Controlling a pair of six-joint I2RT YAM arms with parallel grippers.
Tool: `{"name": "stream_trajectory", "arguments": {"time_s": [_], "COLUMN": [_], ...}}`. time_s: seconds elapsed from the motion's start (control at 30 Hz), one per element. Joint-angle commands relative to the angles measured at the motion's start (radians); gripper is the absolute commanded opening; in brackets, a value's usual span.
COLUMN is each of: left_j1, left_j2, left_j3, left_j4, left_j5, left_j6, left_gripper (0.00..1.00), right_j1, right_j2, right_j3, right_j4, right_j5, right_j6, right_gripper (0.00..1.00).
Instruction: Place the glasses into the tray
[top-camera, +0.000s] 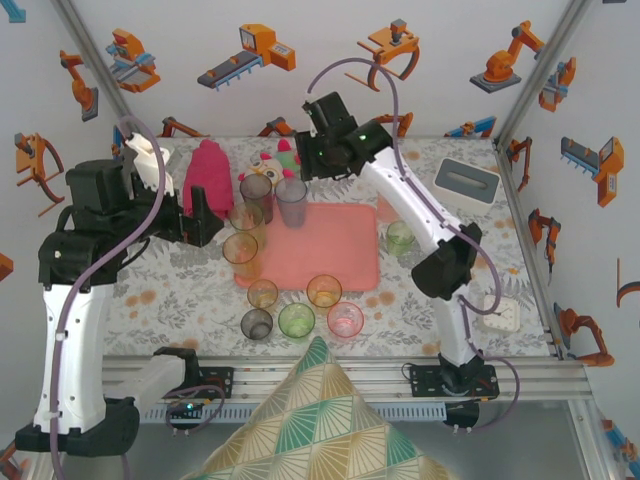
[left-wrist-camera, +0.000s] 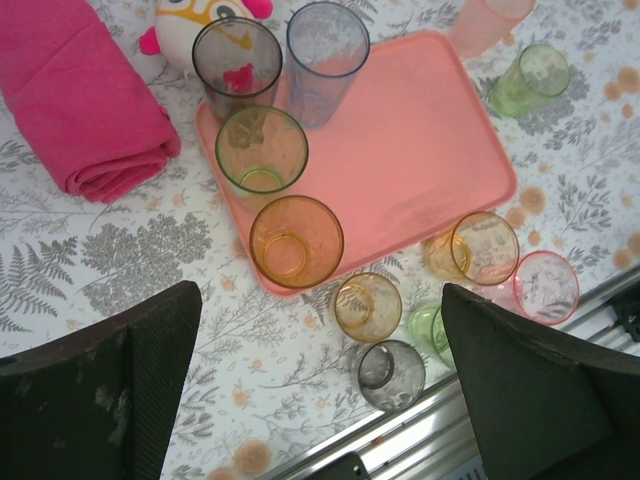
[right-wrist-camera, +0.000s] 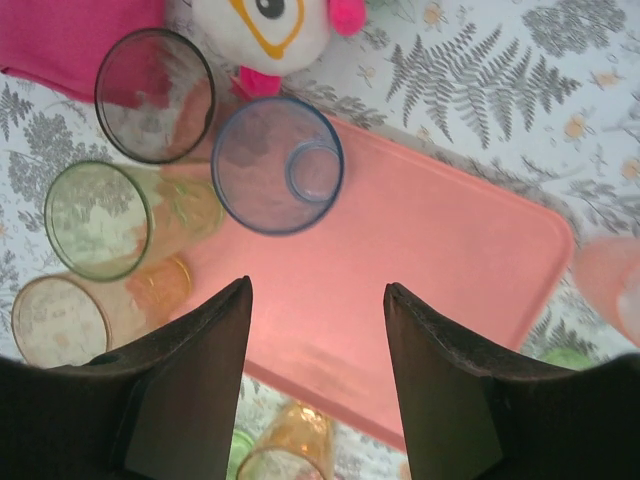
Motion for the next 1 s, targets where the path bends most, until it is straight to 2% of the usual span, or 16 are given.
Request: {"name": "stream_trajectory", "arguments": {"time_s": [0.0, 0.1, 0.3, 0.53, 0.7, 0.83, 0.97], "left_j1": [-0.004, -0.005, -0.013, -0.019, -0.020, -0.012, -0.007], "left_j2": [-0.030, -0.051, -0.065, -0.075, -0.094, -0.106, -0.103], "left_j3": [0.027, -0.003, -0.045, -0.087, -0.111, -0.118, -0.134], "left_j4": [-0.064, -0.073, -0.089, -0.109, -0.114, -0.113, -0.104], "left_j5": [-0.012, 0.019, 0.064, 0.069, 0.065, 0.068, 0.062], "left_j6": [0.077, 0.081, 0.086, 0.079, 0.068, 0.064, 0.065], "left_gripper": [0.97, 0.97, 0.97, 0.97, 0.97, 0.97, 0.97], "right_j1": [-0.001, 0.000, 0.004, 0.042, 0.084, 0.092, 0.093], "right_j2": [-0.147, -0.276, -0.545, -0.768, -0.804, -0.779, -0.752], "right_j3": [-0.104, -0.242, -0.633, -1.045, -1.180, -1.215, -1.211], "right_j4": [-0.002, 0.020, 0.098, 0.236, 0.328, 0.371, 0.398], "right_j5": [0.077, 0.117, 0.146, 0.090, 0.069, 0.056, 0.033], "right_j6": [0.003, 0.033, 0.120, 0.264, 0.328, 0.357, 0.323], "right_gripper": [0.53, 0.53, 0.52, 0.51, 0.50, 0.49, 0.49]}}
